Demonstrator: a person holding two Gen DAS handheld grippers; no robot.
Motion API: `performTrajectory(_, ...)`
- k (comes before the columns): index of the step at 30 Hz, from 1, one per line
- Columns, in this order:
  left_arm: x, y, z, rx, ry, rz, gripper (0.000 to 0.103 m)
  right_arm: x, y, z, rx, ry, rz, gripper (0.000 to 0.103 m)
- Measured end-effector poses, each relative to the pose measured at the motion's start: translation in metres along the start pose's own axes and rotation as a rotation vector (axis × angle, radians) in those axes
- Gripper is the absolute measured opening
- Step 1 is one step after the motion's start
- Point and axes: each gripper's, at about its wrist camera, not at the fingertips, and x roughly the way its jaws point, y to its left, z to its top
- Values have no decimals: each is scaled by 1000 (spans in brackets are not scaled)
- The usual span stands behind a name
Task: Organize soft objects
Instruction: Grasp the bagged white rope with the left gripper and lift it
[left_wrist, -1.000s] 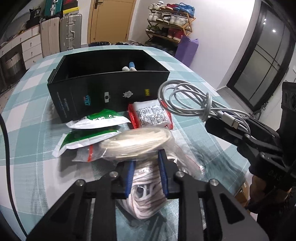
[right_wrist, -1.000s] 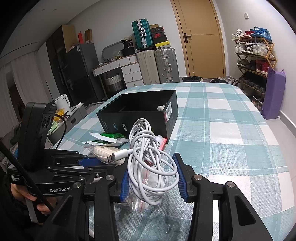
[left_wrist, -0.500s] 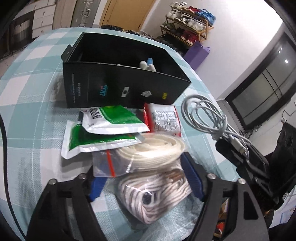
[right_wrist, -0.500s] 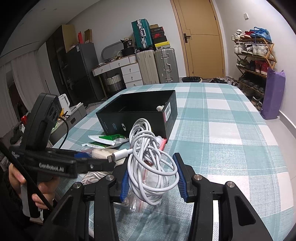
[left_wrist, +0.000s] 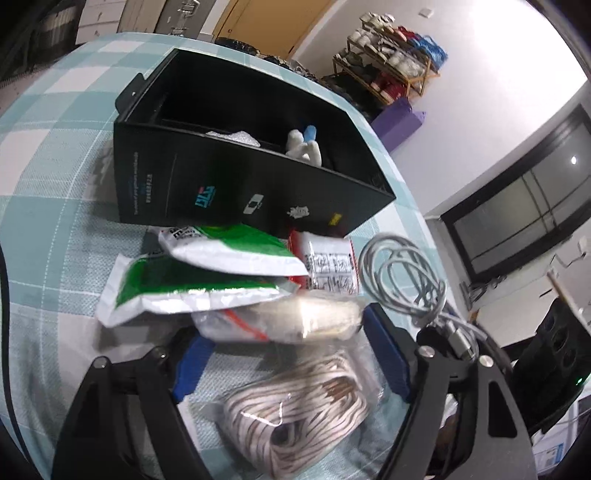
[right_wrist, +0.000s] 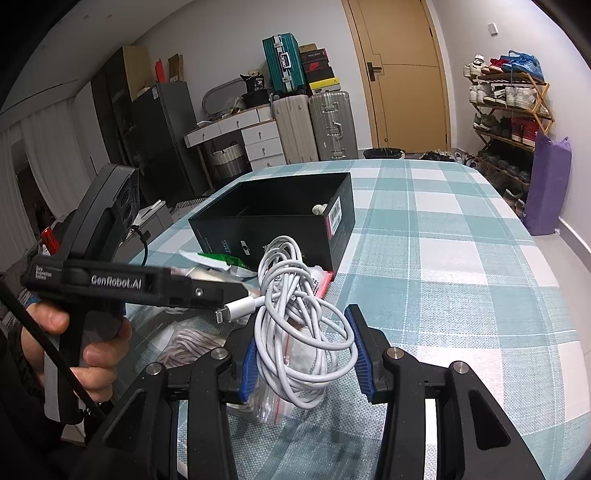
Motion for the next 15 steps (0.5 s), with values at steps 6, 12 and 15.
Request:
performTrajectory(6,0,3,0,7,7,-47,36,1,-1,-1,2,0,-1,42)
performTrajectory(12,-7,-5,-8,59,-6,-53,19,0,0,-1,-3,-3,1,42)
performTrajectory(15,-12,-5,-12,77,-24,-56,14,-1,0,-1,-7,-8,2,42)
